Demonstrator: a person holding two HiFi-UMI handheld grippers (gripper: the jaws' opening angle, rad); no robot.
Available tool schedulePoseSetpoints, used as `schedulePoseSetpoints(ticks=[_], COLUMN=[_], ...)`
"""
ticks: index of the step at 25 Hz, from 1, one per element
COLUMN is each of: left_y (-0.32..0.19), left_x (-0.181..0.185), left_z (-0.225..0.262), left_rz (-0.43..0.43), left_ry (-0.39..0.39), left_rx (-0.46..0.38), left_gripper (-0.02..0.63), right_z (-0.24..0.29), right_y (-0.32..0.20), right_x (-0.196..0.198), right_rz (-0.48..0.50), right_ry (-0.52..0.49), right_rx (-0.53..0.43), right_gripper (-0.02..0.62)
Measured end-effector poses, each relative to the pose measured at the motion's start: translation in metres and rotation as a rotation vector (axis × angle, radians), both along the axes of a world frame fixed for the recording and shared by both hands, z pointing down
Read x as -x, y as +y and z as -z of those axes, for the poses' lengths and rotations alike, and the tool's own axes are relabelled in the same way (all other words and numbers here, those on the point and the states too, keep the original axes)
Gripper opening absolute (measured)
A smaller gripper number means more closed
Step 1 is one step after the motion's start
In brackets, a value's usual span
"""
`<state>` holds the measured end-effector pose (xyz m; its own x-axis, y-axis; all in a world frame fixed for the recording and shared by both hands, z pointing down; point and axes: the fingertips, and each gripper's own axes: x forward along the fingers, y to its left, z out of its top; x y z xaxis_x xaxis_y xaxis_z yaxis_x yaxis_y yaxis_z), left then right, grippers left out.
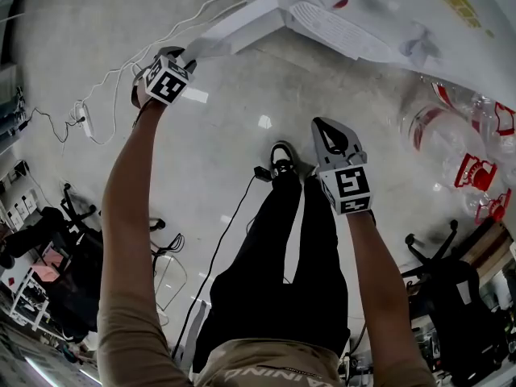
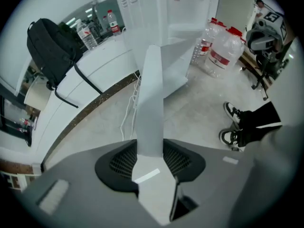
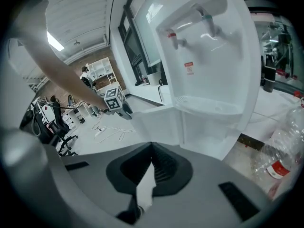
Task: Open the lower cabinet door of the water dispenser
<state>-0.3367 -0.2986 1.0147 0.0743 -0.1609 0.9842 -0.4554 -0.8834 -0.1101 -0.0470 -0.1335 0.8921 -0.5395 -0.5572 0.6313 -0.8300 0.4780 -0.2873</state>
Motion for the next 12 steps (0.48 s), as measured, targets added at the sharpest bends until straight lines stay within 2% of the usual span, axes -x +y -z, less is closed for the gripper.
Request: schedulePoseSetpoints(ticks=[4,12], left_y=[-0.012,-0.034], left_x=[0.005,0.014], left_z=[-0.001,0.005], left_rz=[-0.050,-0.080], left_ry=[-0.026,-0.102], left_rx=[-0.017,-0.094], left_gripper=[0.178,0.178], right_z=[-0.008,-0.006], right_y=[0.002,0.012], right_x=[-0.001,0.006], right_rz=[-0.037,-0.024], right_ry=[0.008,0.039], right_rx=[0.023,0.042], right_gripper=[0.009,0.009])
